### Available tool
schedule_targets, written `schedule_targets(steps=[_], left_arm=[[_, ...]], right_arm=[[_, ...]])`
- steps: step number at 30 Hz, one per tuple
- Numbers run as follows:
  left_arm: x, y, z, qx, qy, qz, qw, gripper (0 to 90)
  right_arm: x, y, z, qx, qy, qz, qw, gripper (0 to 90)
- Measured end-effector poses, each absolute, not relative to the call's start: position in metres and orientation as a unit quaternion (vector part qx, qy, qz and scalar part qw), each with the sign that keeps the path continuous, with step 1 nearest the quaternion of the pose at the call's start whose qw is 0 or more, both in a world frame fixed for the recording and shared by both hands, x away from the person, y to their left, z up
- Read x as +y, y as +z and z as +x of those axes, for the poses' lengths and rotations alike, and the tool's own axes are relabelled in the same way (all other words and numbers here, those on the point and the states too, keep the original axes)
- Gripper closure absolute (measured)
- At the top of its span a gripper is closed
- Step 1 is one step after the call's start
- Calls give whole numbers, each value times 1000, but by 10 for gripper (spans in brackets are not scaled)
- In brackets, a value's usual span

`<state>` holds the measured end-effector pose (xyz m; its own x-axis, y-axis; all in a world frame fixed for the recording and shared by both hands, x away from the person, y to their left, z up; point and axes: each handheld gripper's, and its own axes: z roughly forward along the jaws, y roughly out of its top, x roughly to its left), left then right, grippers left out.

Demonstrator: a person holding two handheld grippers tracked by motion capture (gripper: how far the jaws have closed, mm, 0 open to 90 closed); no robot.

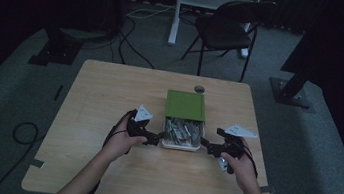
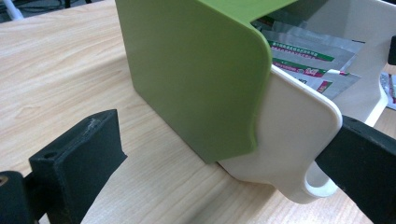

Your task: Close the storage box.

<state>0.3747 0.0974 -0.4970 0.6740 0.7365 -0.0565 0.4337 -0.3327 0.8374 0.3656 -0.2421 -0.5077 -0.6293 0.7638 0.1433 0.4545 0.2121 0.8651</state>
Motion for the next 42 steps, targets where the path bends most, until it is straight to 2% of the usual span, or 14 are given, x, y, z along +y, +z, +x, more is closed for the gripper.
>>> schedule_targets(steps=[42], left_arm=[[92,-496,400,382,204,790,435,22]], right_arm=[[-231,-508,389,726,469,468,184,110]])
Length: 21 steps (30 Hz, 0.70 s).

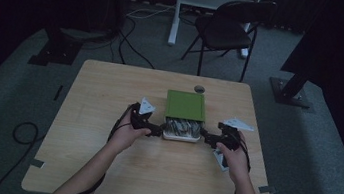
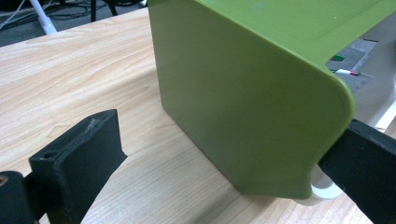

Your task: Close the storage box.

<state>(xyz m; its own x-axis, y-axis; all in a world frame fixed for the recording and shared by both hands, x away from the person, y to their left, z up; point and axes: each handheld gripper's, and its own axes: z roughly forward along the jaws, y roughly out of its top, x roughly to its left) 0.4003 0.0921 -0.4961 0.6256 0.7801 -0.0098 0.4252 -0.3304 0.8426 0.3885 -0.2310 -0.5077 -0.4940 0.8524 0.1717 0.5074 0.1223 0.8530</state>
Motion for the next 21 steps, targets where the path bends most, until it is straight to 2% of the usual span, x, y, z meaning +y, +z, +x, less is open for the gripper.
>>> schedule_targets(steps=[8,21], left_arm=[[91,-495,402,377,203,796,429,23],[90,-489,393,374,174,788,456,22]], right_arm=[[-228,-508,389,721,467,479,182,104],[-228,-503,385,714,485,469,185,105]])
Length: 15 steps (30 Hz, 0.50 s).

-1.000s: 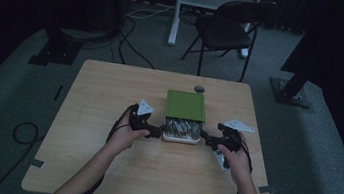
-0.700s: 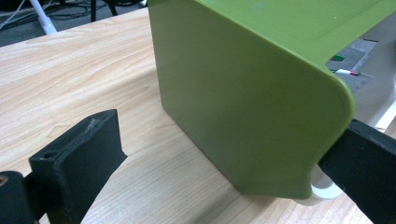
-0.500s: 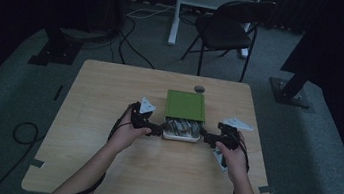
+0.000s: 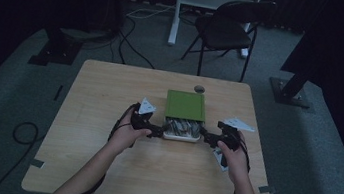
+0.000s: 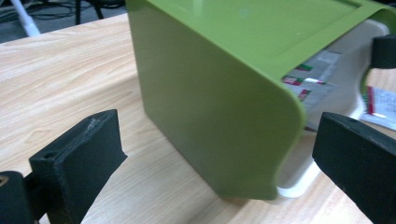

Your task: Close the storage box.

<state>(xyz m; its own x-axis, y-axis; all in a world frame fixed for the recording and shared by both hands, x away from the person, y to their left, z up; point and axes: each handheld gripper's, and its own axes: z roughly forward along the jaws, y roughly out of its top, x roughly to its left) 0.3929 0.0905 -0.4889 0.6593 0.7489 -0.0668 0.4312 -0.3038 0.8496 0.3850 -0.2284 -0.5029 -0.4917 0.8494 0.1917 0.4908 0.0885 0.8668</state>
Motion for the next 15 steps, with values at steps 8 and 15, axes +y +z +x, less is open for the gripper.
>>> schedule_targets(steps=[8,15], left_arm=[[94,-482,383,368,191,787,457,22],[102,-482,376,371,195,785,456,22]], right_arm=[[-231,-505,383,718,480,468,184,104],[-238,-498,371,719,483,457,201,105]])
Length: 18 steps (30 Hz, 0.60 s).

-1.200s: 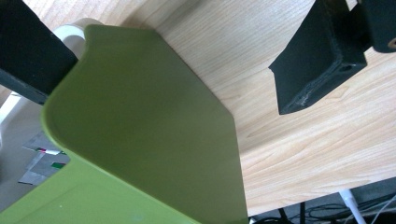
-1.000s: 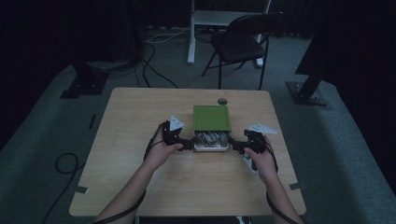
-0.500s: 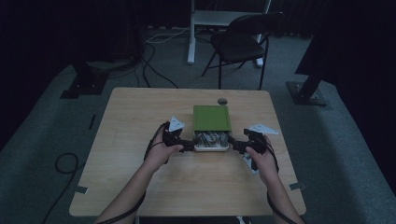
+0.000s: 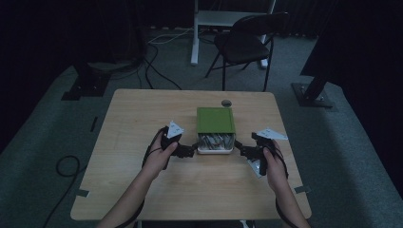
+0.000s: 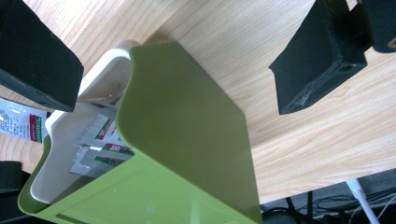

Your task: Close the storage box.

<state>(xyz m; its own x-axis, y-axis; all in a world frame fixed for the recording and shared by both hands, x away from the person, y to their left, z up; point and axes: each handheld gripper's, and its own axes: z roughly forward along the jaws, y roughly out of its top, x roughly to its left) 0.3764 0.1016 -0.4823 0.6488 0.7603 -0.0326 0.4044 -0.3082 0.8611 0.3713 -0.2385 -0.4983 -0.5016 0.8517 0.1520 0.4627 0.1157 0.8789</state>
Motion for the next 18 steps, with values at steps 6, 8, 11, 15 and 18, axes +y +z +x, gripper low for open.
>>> schedule_targets(steps=[6,8,11,15,18], left_arm=[[109,-484,375,376,193,784,455,22],[111,-484,374,377,195,784,454,22],[115,-484,374,382,196,781,453,22],[120,-485,372,385,202,778,453,22],[125,-487,370,391,203,777,450,22]], right_arm=[[-246,-498,368,716,480,462,208,104],[-248,-500,367,718,478,462,208,105],[-252,-502,364,717,476,464,209,105],[-257,-505,360,722,470,462,213,104],[-260,-506,357,725,465,460,216,105]])
